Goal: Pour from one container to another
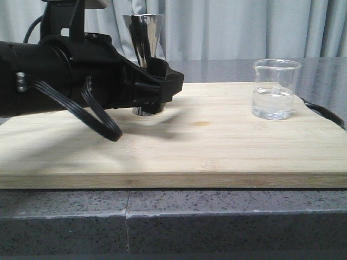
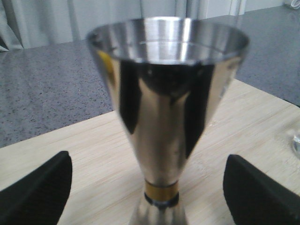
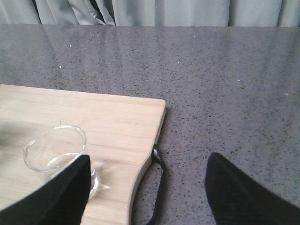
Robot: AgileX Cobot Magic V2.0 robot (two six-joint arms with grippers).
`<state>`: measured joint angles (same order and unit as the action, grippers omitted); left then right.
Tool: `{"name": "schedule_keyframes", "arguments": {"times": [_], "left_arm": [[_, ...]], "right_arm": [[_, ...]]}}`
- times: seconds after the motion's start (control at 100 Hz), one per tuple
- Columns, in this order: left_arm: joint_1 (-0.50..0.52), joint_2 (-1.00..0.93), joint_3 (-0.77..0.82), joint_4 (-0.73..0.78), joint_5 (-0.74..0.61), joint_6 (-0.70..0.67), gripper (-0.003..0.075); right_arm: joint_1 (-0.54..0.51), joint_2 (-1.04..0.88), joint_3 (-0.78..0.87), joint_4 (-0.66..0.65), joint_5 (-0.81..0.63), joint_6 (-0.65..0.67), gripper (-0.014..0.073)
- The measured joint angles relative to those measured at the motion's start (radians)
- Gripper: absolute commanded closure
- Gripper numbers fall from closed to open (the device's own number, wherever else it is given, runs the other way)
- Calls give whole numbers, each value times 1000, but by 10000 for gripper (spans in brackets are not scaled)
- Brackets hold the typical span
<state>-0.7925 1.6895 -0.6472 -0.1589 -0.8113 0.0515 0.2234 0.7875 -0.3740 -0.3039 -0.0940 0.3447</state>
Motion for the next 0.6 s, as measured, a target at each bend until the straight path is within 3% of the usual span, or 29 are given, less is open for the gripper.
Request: {"name": "schedule_keyframes", "arguments": {"times": [0.12,0.22,0.6], "left_arm": [[0,3,-4,0,-4,-2,117],[0,3,-4,0,-4,-2,167],[0,3,-4,0,-6,-2,505]], "right_arm": [[0,0,0,0,0,0,127],[0,0,0,-2,0,0,127],[2,0,0,-2,0,0,127]]}}
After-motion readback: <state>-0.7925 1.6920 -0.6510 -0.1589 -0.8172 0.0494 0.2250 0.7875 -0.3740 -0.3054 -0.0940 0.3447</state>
